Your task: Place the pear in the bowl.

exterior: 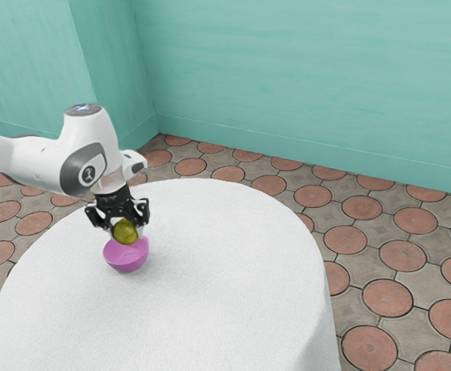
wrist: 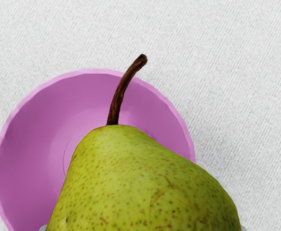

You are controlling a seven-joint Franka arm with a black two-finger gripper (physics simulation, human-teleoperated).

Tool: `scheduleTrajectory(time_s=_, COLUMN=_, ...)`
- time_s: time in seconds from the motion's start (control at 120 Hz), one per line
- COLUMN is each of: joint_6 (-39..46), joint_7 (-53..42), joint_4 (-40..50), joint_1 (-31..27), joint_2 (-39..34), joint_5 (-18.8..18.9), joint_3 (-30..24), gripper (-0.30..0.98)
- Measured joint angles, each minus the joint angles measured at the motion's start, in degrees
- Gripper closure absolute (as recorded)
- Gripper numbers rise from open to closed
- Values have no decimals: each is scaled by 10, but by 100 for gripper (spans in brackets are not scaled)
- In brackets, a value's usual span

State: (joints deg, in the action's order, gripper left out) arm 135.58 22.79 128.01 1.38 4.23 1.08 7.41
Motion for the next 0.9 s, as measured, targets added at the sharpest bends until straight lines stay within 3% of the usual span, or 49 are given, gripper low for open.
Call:
scheduleTrajectory(time_s=0.167, joint_6=1, joint_7=-6, joint_4=1, joint_1=-17, joint_2=8, joint_5=0, joint_3=1, gripper=30)
scheduleTrajectory(time_s=0.375, joint_6=4, joint_7=-15, joint_4=-1, joint_1=-12, joint_2=17, joint_5=-3, joint_3=0, gripper=13)
scheduleTrajectory(time_s=0.592, joint_6=-18, joint_7=-29, joint_4=-16, joint_1=2, joint_2=-65, joint_5=-4, joint_3=-5, gripper=6)
scheduleTrajectory(time_s=0.708, joint_6=-102, joint_7=-62, joint_4=-109, joint_1=17, joint_2=-78, joint_5=-29, joint_3=-1, gripper=4)
scheduleTrajectory(time_s=0.9, joint_6=-292, joint_7=-132, joint_4=-390, joint_1=4, joint_2=-24, joint_5=-49, joint_3=-2, gripper=3)
